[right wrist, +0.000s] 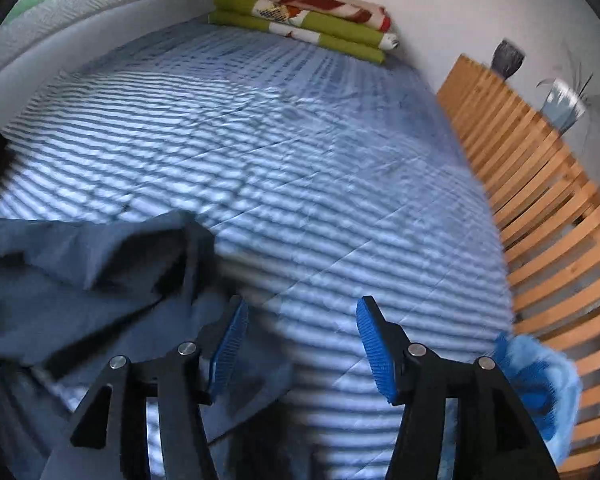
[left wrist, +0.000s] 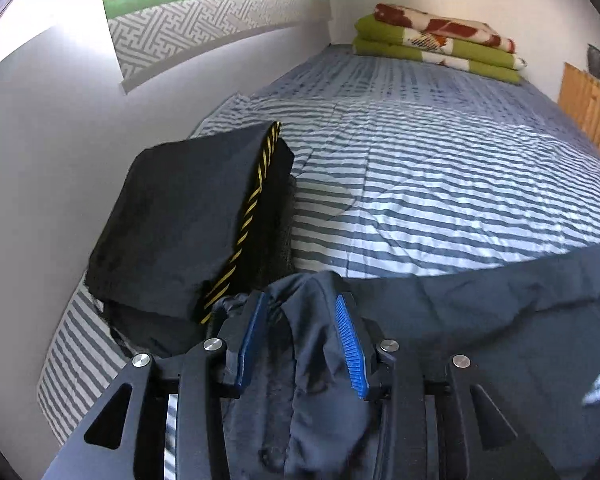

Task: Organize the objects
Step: 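Fold the navy garment with the right gripper toward the left gripper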

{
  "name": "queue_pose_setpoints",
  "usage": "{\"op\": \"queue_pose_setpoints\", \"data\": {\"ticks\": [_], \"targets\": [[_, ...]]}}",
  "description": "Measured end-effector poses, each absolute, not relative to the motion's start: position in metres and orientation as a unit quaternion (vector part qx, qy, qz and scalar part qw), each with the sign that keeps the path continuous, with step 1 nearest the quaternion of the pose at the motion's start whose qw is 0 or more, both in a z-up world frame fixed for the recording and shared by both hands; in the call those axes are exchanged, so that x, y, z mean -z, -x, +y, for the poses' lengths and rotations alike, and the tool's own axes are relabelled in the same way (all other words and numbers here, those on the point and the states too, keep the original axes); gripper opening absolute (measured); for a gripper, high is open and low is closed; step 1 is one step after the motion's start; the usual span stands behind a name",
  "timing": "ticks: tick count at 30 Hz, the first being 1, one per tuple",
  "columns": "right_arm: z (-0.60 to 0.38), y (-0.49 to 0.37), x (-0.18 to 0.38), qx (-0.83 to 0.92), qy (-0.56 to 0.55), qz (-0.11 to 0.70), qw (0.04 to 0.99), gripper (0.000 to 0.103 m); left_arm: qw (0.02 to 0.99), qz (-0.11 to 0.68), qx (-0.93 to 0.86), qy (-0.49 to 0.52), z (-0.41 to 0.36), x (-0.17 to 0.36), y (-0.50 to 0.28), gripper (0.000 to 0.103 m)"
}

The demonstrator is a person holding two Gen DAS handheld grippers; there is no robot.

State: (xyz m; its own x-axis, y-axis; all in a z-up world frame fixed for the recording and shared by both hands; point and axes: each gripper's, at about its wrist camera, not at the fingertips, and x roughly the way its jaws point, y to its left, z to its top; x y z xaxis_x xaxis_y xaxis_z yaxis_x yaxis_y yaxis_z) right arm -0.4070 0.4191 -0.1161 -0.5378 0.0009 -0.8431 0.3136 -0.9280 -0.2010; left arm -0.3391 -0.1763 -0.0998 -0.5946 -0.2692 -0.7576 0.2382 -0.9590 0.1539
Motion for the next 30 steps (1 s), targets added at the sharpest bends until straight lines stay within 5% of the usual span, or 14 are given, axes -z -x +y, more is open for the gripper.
{"op": "queue_pose_setpoints", "data": {"ticks": [2,4,14,19,30], "targets": [[0.43,0.373,0.119,0.858,-0.477,0.154,0.112,0.053,0.134,-0.024,0.897,-0.42,-0.176,0.093,0.325,0.039],[0.437,0.339,0.13,0.849,-0.485,0.156,0.141,0.065,0.128,-0.027,0.899,-0.418,-0.174,0.09,0.312,0.039],[0.446,0.256,0.221,0.815,-0.538,0.206,0.063,0.064,0.116,-0.009,0.898,-0.425,-0.168,0.094,0.27,0.039],[0.466,0.268,0.216,0.817,-0.557,0.131,0.064,0.013,0.119,-0.017,0.892,-0.436,-0.172,0.101,0.253,0.039],[0.486,0.263,0.141,0.82,-0.542,-0.092,0.16,0.008,0.116,-0.013,0.89,-0.441,-0.177,0.104,0.237,0.039]]}}
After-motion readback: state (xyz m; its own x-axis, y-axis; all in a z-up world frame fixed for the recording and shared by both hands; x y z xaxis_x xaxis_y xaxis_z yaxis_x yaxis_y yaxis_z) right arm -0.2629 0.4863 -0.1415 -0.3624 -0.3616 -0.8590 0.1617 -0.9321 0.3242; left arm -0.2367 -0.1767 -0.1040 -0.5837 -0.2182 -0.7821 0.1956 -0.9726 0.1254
